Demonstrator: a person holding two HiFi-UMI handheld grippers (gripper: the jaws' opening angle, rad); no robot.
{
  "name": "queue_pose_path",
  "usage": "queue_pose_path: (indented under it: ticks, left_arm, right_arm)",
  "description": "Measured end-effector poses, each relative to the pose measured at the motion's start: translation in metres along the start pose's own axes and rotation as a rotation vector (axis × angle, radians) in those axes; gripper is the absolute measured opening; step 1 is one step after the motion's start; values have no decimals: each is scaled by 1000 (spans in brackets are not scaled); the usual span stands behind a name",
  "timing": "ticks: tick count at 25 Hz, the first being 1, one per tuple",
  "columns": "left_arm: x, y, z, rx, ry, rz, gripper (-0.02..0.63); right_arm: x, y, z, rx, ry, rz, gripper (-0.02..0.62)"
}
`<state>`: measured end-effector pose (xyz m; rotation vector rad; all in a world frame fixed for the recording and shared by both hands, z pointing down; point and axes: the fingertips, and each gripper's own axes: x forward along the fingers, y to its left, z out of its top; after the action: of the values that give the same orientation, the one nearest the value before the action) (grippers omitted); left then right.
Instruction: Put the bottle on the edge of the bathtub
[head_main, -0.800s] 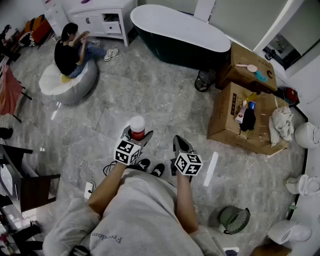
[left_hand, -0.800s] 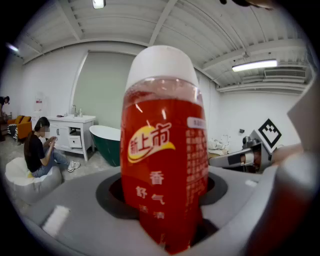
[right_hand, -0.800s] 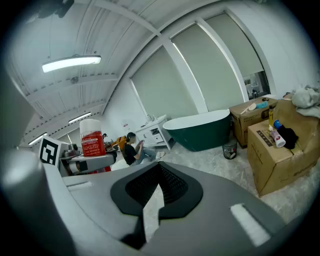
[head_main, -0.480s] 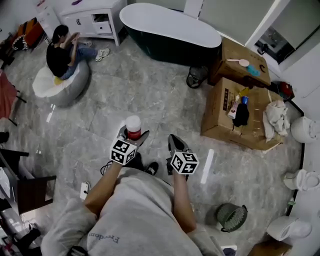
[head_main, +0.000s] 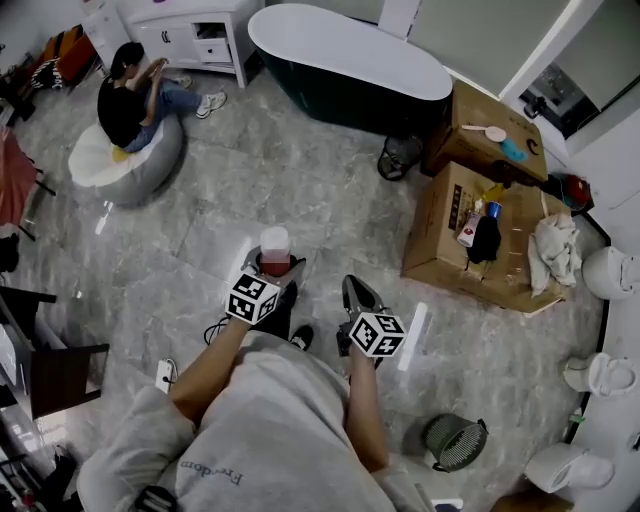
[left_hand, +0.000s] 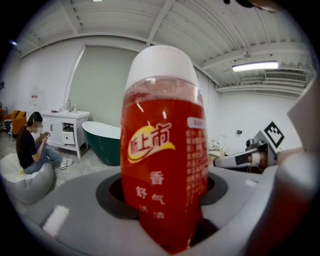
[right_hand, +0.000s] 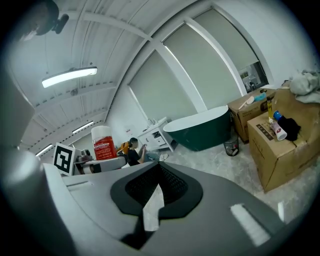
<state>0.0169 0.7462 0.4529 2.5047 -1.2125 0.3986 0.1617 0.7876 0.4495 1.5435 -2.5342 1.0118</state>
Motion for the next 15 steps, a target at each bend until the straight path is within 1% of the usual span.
queue_pose_path:
  ticks: [7,11,15]
  left_arm:
    - [48,20,20,-1,1,-30,325]
    - [84,42,48,12,-19,-58,325]
    - [117,70,77,25,-29,-71,325]
  right_arm:
    - [28,-23,28,-8,-12,-32,0]
    - [57,-34,53,-6,-40,-45,0]
    - [90,-46,74,1,-42,-65,0]
